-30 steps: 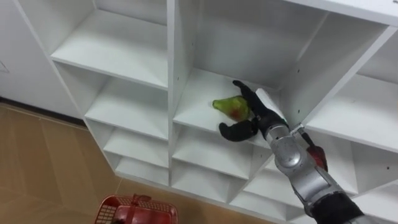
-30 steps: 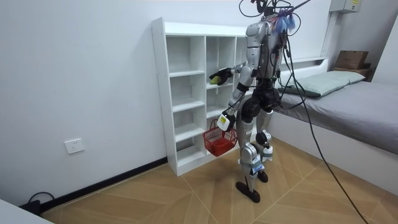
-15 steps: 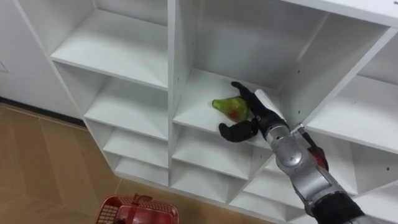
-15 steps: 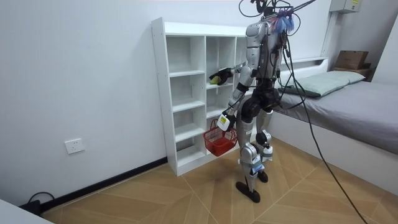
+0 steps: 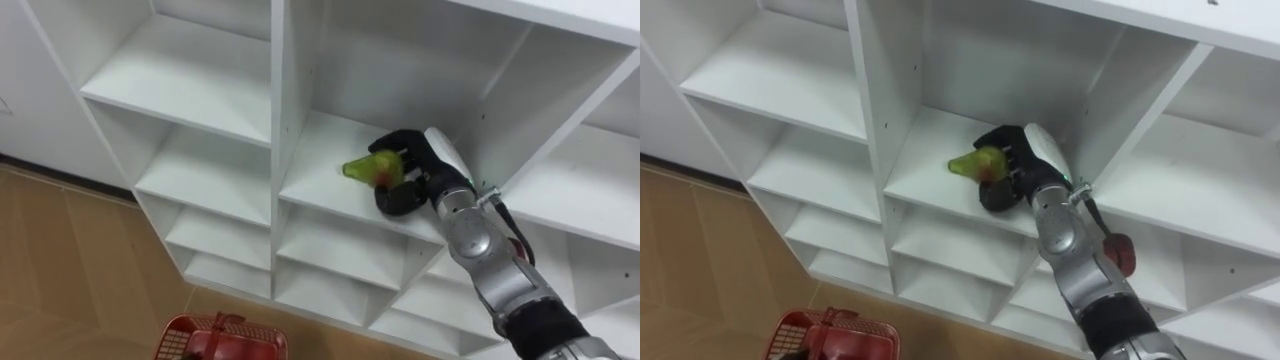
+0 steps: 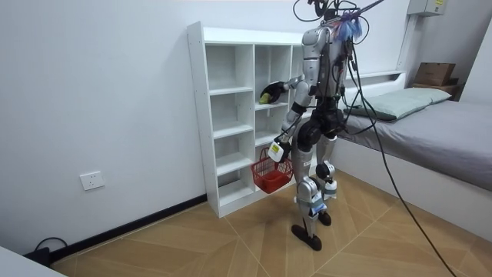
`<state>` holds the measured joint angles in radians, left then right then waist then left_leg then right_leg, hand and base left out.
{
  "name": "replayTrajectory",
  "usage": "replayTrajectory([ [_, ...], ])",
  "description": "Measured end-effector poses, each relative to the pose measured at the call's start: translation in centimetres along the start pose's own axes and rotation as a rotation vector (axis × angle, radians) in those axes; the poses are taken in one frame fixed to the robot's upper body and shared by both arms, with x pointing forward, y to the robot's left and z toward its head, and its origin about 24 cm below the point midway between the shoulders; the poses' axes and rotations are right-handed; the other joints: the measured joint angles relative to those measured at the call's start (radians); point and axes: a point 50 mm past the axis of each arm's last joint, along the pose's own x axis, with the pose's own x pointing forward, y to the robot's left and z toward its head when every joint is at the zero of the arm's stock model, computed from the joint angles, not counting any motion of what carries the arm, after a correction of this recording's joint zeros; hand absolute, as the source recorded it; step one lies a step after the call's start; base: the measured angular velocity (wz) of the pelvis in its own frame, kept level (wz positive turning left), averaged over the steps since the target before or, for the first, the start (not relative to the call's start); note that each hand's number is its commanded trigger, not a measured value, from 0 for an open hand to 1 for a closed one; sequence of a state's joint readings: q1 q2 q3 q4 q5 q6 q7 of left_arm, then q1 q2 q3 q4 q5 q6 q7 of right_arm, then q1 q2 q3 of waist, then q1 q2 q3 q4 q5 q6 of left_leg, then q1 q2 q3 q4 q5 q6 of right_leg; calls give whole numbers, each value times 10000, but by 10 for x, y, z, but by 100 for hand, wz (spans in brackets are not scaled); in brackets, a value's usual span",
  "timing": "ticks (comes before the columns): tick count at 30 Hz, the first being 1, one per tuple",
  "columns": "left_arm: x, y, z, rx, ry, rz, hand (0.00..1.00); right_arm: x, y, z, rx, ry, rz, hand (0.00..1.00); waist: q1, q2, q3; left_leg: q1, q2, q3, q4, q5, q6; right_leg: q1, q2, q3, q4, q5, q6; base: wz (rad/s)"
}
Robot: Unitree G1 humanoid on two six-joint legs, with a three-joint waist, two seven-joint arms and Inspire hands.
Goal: Collect fruits from the closet
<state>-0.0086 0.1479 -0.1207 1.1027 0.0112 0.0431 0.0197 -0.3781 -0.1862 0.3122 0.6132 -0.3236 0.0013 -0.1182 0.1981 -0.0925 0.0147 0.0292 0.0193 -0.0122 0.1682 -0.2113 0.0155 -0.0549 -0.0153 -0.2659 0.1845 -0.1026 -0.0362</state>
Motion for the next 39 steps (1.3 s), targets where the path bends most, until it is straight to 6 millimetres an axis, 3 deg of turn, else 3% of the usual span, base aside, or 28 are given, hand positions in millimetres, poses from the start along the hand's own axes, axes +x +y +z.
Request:
replayTrajectory([
  [4, 0, 0, 0, 5, -3, 12, 100, 0, 3, 1, 179, -3, 56, 100, -19, 65, 43, 0, 8, 0, -10, 0, -1, 0, 4, -22, -1, 0, 0, 0],
  [11, 0, 0, 0, 9, 1, -4, 100, 0, 5, 2, 317, 15, 35, 100, -36, 93, 46, -11, 6, -1, -8, 0, -1, 1, 10, -121, 6, 0, -1, 0],
  [26, -1, -2, -1, -16, -39, 7, 100, -2, 10, 0, 934, -29, -5, 100, -355, 318, -54, 13, 3, -10, 34, 2, 0, 34, -9, -93, 25, 0, -1, 0],
  [39, 0, 0, 7, -351, -495, 491, 100, -27, 27, 5, 1319, -846, 410, 100, -750, 372, -40, 63, 8, 135, -11, -1, 0, -3, 21, 136, 35, -2, 2, -3],
])
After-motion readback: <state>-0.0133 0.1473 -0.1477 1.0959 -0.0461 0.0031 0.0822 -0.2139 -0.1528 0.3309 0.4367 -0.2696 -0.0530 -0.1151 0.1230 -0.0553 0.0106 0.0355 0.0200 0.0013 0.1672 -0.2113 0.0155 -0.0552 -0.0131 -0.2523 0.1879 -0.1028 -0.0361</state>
